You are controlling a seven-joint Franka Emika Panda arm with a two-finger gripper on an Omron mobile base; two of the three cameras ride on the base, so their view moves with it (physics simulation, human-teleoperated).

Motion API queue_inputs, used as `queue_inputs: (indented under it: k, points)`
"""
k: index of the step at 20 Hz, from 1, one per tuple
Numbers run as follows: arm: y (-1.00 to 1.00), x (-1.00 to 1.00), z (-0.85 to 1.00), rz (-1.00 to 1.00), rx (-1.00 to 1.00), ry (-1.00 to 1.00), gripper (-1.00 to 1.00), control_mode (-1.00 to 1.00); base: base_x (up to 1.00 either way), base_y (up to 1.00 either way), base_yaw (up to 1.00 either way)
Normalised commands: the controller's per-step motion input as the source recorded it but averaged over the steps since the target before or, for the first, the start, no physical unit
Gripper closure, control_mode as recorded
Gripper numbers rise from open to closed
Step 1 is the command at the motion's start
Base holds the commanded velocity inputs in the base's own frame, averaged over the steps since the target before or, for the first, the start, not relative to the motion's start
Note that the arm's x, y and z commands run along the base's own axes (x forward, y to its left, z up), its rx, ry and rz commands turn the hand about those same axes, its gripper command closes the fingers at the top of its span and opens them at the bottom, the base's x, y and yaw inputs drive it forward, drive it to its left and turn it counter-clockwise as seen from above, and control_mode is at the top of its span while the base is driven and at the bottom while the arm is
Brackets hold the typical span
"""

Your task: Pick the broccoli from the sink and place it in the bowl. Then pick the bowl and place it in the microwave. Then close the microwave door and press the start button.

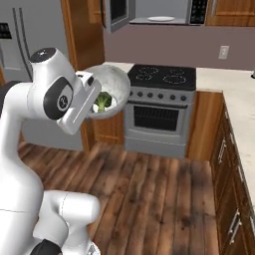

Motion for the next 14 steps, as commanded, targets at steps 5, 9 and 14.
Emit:
queue_inputs:
  k: [5,9,14]
  points:
    - [0.0,0.0,0.0,0.0,0.0,0.0,1.0,1.0,1.0,-0.24,0.08]
    - [0.0,0.0,0.0,0.0,0.0,0.0,1.0,1.0,1.0,-0.58,0.06]
    - [0.0,0.0,0.0,0.0,0.0,0.0,1.0,1.0,0.99,-0.57,0.0]
